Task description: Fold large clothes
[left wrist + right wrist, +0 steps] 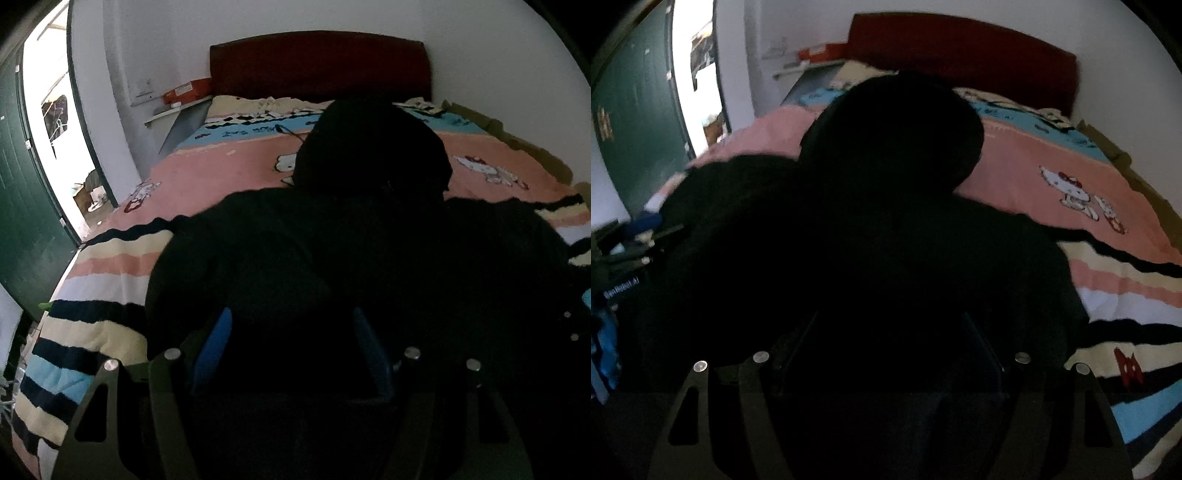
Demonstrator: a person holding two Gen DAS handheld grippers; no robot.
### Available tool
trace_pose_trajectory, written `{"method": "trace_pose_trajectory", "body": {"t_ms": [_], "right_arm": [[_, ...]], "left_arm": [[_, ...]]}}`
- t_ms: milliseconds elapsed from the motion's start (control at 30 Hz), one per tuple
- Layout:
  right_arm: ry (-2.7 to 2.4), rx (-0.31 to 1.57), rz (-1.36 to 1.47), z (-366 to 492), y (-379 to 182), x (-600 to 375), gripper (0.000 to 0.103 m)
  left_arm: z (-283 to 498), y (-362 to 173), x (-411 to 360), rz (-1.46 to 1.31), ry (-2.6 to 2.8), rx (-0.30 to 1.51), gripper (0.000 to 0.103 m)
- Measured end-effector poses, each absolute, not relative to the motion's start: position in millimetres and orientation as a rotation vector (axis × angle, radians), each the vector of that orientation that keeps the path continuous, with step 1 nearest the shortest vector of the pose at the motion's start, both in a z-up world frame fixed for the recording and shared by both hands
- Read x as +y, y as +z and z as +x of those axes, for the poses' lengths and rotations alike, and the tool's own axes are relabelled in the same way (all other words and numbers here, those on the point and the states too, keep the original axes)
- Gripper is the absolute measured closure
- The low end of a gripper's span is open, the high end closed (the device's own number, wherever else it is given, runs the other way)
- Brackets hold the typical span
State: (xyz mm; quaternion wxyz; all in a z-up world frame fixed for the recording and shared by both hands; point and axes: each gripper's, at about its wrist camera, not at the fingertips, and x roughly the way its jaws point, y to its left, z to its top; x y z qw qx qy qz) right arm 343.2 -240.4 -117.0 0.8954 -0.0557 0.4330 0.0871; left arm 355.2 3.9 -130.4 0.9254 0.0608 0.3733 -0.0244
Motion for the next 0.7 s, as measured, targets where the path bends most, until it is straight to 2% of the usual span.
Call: {"method": "trace_pose_trajectory", "body": {"t_ms": [300,567,700], "right_arm": [[0.185,0.961,-0.044,349.3,-145.3,-247.4,0.026],[0.178,0.938,-0.003,336.5,-128.0,-257.4,0.027],[0.16,0.972,0.064,339.6,-137.9,-272.6,0.027]], "left_arm": [[356.0,-145.2,5.4,0.099,-0.051,0.777,0.036],[355.8,-146.8,4.8,0.098,-0.05,0.778,0.036],[355.1,-149.1,4.1,0.104,-0.048,0.778,0.036]]}}
